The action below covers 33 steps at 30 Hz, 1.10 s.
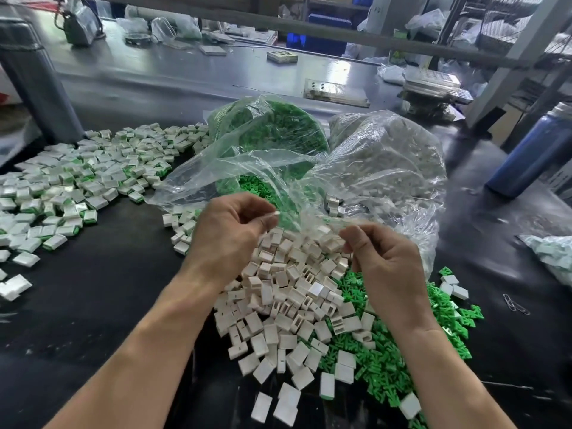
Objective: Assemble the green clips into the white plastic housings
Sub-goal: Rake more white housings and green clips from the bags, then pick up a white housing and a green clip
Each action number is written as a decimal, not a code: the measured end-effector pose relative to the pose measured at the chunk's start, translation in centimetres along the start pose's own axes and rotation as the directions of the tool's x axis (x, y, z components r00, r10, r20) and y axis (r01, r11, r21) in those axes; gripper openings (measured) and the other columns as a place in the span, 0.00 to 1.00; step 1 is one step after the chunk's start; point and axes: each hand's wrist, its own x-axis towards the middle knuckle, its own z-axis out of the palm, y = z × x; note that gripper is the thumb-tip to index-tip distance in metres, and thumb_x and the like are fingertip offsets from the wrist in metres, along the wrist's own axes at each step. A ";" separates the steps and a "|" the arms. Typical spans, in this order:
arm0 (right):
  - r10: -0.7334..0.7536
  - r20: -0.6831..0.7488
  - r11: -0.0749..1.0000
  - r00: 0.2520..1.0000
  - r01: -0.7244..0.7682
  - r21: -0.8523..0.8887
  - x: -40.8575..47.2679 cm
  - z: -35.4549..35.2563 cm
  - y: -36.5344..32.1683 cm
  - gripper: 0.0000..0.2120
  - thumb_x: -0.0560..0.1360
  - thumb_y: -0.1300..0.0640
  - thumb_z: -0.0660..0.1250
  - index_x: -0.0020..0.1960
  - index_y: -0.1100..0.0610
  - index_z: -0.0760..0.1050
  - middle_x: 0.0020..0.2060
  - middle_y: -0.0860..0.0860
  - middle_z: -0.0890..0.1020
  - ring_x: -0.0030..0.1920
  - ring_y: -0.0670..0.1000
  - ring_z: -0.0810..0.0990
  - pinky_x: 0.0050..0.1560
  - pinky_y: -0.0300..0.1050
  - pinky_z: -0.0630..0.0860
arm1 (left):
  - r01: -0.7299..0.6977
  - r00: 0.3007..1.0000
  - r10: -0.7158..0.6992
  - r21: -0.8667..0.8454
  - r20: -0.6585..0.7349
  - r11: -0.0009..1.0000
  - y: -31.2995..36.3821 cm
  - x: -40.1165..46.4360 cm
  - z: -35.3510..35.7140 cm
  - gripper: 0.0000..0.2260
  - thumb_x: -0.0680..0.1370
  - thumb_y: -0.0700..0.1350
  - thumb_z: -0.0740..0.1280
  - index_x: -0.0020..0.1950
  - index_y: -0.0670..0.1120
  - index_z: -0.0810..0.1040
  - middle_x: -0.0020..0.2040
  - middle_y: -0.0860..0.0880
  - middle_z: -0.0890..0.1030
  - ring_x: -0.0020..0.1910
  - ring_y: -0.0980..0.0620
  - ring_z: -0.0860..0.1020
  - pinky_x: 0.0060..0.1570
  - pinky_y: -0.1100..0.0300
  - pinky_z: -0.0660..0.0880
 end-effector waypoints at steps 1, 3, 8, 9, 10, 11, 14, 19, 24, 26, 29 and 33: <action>0.010 -0.011 0.999 1.000 -0.011 -0.043 0.1 -0.2 0.2 0.12 0.77 0.42 0.68 0.46 0.48 0.83 0.38 0.47 0.85 0.35 0.43 0.79 0.36 0.38 0.76 | 0.038 0.999 -0.035 0.068 -0.039 0.997 -0.3 0.3 -0.7 0.04 0.76 0.44 0.76 0.48 0.53 0.85 0.42 0.59 0.86 0.42 0.61 0.84 0.43 0.63 0.81; 0.025 -0.011 0.992 1.000 -0.026 -0.125 0.2 -0.6 0.4 0.10 0.79 0.44 0.69 0.45 0.48 0.82 0.38 0.46 0.85 0.36 0.45 0.81 0.39 0.45 0.80 | 0.114 0.989 -0.093 0.201 -0.111 0.973 -1.0 0.8 -1.5 0.04 0.76 0.47 0.77 0.44 0.55 0.85 0.40 0.60 0.85 0.40 0.63 0.83 0.44 0.61 0.81; 0.039 0.045 0.966 0.998 -0.026 -0.257 0.3 -0.9 0.6 0.09 0.81 0.47 0.70 0.45 0.48 0.83 0.38 0.47 0.84 0.39 0.49 0.83 0.45 0.54 0.84 | 0.185 0.964 -0.066 0.471 -0.258 0.862 -1.9 1.3 -2.6 0.02 0.77 0.47 0.77 0.48 0.54 0.87 0.45 0.56 0.86 0.44 0.56 0.83 0.51 0.53 0.82; 0.043 0.048 0.961 0.998 -0.029 -0.274 0.3 -1.0 0.7 0.08 0.81 0.47 0.70 0.46 0.47 0.83 0.38 0.46 0.84 0.40 0.47 0.83 0.45 0.50 0.84 | 0.190 0.957 -0.042 0.512 -0.286 0.837 -2.0 1.5 -2.7 0.03 0.77 0.47 0.77 0.50 0.53 0.87 0.47 0.54 0.87 0.46 0.53 0.84 0.55 0.50 0.82; 0.048 0.048 0.957 0.998 -0.032 -0.289 0.4 -1.0 0.7 0.07 0.81 0.47 0.70 0.47 0.47 0.83 0.38 0.45 0.84 0.40 0.45 0.83 0.44 0.47 0.83 | 0.205 0.949 -0.030 0.543 -0.314 0.814 -2.1 1.6 -2.8 0.04 0.77 0.46 0.76 0.52 0.53 0.87 0.49 0.53 0.87 0.48 0.50 0.84 0.57 0.47 0.81; 0.055 0.045 0.952 0.997 -0.039 -0.304 0.4 -1.1 0.7 0.07 0.81 0.47 0.70 0.48 0.47 0.83 0.39 0.44 0.84 0.40 0.44 0.82 0.43 0.44 0.82 | 0.226 0.941 -0.027 0.564 -0.338 0.794 -2.2 1.7 -3.0 0.05 0.78 0.46 0.76 0.53 0.53 0.86 0.50 0.52 0.87 0.49 0.48 0.84 0.59 0.45 0.80; 0.087 0.053 0.936 0.995 -0.063 -0.347 0.4 -1.5 1.0 0.08 0.81 0.46 0.70 0.47 0.47 0.83 0.42 0.42 0.83 0.43 0.43 0.82 0.42 0.39 0.76 | 0.273 0.922 -0.036 0.583 -0.385 0.765 -2.4 2.0 -3.1 0.06 0.79 0.47 0.75 0.55 0.52 0.84 0.49 0.50 0.86 0.49 0.46 0.83 0.60 0.44 0.78; 0.123 0.055 0.910 0.991 -0.090 -0.405 0.7 -2.1 1.3 0.08 0.80 0.46 0.71 0.43 0.46 0.82 0.38 0.42 0.82 0.39 0.41 0.79 0.39 0.36 0.72 | 0.234 0.927 -0.004 0.568 -0.376 0.789 -2.0 1.6 -2.7 0.05 0.80 0.48 0.74 0.50 0.49 0.79 0.40 0.54 0.81 0.39 0.50 0.80 0.48 0.48 0.82; 0.182 0.069 0.859 0.981 -0.124 -0.496 1.3 -3.0 1.6 0.06 0.78 0.45 0.74 0.44 0.44 0.83 0.40 0.40 0.81 0.42 0.41 0.78 0.39 0.38 0.71 | 0.094 0.989 -0.019 0.514 -0.149 0.852 -1.0 0.4 -1.2 0.04 0.79 0.52 0.74 0.45 0.54 0.83 0.38 0.59 0.83 0.38 0.60 0.81 0.37 0.62 0.77; 0.209 0.074 0.853 0.975 -0.145 -0.501 1.4 -3.3 1.6 0.04 0.77 0.45 0.75 0.44 0.43 0.83 0.41 0.39 0.81 0.43 0.40 0.79 0.40 0.39 0.72 | 0.102 0.995 -0.077 0.498 -0.070 0.861 -0.9 0.1 -0.6 0.04 0.79 0.51 0.73 0.45 0.56 0.83 0.39 0.60 0.83 0.40 0.61 0.82 0.45 0.59 0.81; 0.247 0.083 0.849 0.965 -0.175 -0.498 1.6 -3.8 1.6 0.04 0.76 0.45 0.76 0.43 0.41 0.84 0.39 0.39 0.82 0.42 0.42 0.80 0.39 0.40 0.73 | 0.133 0.988 -0.152 0.520 -0.006 0.843 -0.9 -0.1 0.0 0.02 0.79 0.53 0.73 0.47 0.57 0.82 0.41 0.62 0.83 0.43 0.63 0.81 0.56 0.54 0.81; 0.290 0.124 0.847 0.949 -0.194 -0.495 1.7 -4.4 1.4 0.04 0.74 0.45 0.78 0.43 0.41 0.84 0.36 0.41 0.83 0.39 0.42 0.80 0.37 0.38 0.71 | 0.163 0.983 -0.181 0.554 -0.022 0.816 -1.0 0.0 0.3 0.02 0.79 0.53 0.73 0.48 0.57 0.84 0.41 0.62 0.82 0.43 0.63 0.80 0.58 0.54 0.80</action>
